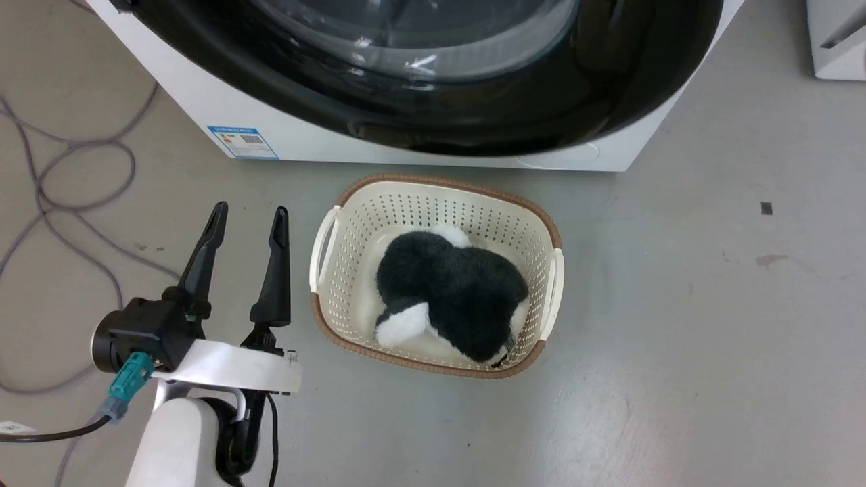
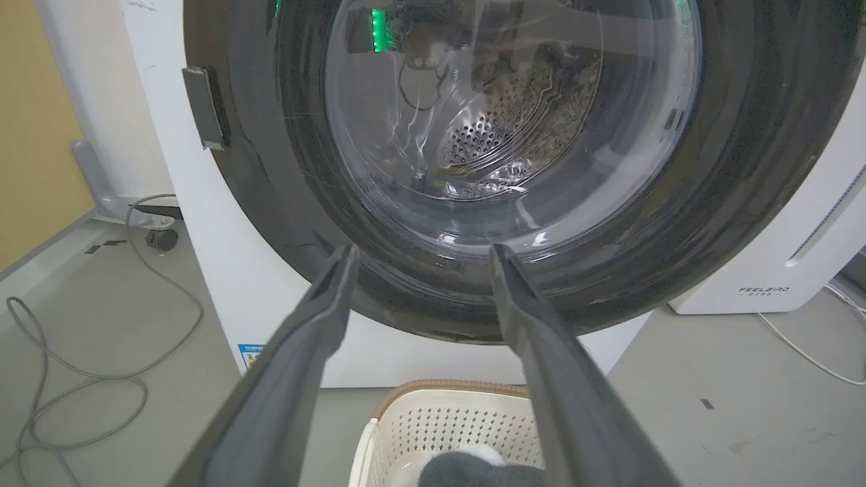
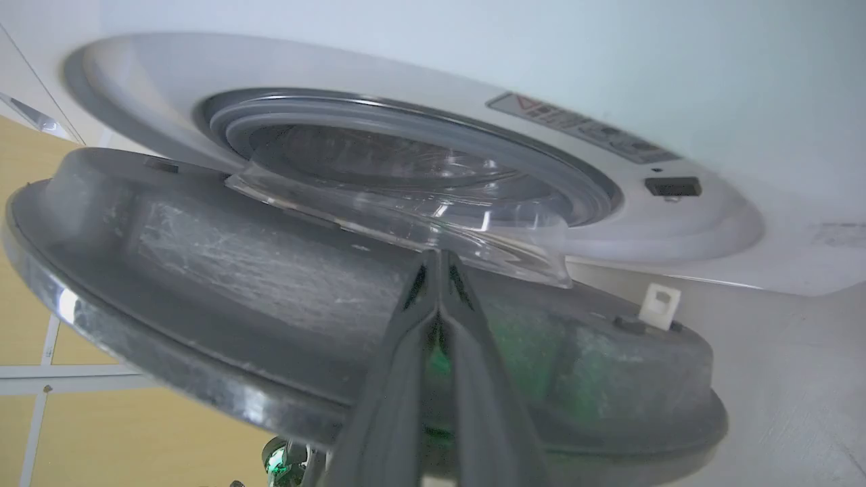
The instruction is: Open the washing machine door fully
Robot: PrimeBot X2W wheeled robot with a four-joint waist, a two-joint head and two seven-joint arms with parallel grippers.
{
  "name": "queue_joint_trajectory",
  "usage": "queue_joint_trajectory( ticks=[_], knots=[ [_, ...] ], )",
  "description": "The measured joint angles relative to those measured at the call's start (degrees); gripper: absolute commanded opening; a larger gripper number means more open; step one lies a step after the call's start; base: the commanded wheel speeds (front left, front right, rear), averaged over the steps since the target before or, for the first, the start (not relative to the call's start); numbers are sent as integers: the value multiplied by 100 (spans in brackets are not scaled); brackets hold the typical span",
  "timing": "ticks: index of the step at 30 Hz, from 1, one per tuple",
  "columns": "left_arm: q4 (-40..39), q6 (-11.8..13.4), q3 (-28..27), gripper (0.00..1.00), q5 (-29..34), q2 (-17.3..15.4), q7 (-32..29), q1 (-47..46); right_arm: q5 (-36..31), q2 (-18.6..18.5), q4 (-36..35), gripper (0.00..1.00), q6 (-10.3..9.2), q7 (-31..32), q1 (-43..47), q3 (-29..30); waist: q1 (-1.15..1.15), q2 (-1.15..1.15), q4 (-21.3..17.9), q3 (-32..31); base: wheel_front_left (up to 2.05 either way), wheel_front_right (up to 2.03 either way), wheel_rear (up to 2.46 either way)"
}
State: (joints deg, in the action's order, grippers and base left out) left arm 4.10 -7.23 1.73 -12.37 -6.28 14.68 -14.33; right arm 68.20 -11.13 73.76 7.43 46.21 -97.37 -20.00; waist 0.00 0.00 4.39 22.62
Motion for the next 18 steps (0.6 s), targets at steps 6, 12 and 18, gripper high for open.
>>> queue_joint_trajectory(
  ticks=[6, 12, 18],
  knots=[
    [65, 0, 30, 100, 5, 18, 1, 1, 4, 68, -1, 0, 0, 125, 221, 45, 0, 0, -13, -122, 0, 0, 0],
    [169, 0, 54, 100, 30, 26, 0, 38, 14, 111, -20, 0, 0, 296, 554, 45, 0, 0, -21, -335, 0, 0, 0],
    [293, 0, 75, 100, 190, 27, 1, 233, 148, 119, -304, 0, 0, 515, 1267, 37, 0, 0, -14, -680, 0, 0, 0]
  ],
)
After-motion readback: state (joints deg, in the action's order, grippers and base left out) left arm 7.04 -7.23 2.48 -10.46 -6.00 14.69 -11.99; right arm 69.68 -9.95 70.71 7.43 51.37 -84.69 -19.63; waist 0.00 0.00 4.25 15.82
